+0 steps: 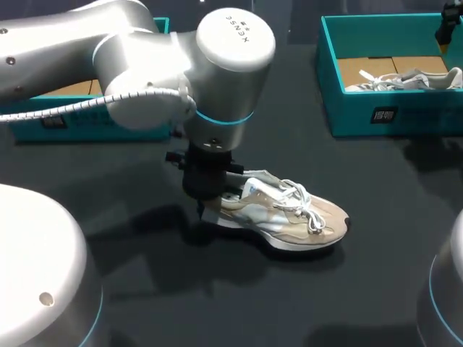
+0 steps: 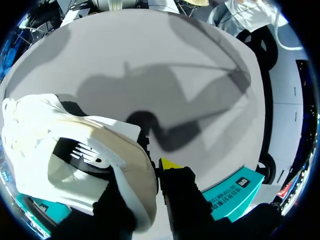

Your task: Take the shoe out of the shoebox, open the shoe tongue, remove and reinsert the insole, then place the shoe into the shoebox

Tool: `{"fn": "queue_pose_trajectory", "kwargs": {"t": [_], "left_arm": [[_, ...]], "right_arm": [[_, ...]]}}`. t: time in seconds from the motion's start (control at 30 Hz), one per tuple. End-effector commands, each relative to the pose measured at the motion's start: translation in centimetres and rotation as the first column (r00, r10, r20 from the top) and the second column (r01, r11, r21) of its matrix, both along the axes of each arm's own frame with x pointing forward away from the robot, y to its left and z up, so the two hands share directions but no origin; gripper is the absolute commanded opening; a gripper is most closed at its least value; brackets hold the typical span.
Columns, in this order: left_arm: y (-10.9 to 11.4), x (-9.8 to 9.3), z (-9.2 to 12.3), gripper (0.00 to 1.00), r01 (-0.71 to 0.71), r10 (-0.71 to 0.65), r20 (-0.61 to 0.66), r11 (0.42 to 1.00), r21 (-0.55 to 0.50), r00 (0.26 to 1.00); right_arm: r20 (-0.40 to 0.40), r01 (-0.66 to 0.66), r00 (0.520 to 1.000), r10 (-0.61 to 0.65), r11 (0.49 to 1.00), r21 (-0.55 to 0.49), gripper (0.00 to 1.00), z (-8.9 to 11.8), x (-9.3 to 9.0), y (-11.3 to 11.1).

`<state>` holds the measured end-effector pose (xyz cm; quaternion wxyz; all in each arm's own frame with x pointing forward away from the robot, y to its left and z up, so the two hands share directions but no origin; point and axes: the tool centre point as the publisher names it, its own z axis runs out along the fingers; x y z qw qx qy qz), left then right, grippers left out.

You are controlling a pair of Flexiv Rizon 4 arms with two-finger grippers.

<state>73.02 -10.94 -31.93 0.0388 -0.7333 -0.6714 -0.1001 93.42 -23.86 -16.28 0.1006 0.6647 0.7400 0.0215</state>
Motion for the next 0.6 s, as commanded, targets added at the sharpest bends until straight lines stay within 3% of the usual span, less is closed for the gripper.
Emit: {"fn": "queue_pose_trajectory", "kwargs": {"t": [0.03, 0.6], "left_arm": [[0.0, 0.2, -1.0, 0.00, 0.003, -0.003, -0.007, 1.000, -0.011, 1.000], [-1.5, 0.0, -4.0, 0.00, 0.024, -0.024, 0.023, 1.000, 0.008, 0.999]], "right_arm": [[0.001, 0.001, 1.000, -0.001, 1.000, -0.002, 1.00, 0.0, -0.1, 0.0], [0.001, 0.001, 1.000, -0.001, 1.000, -0.002, 1.00, 0.0, -0.1, 0.0]]}}
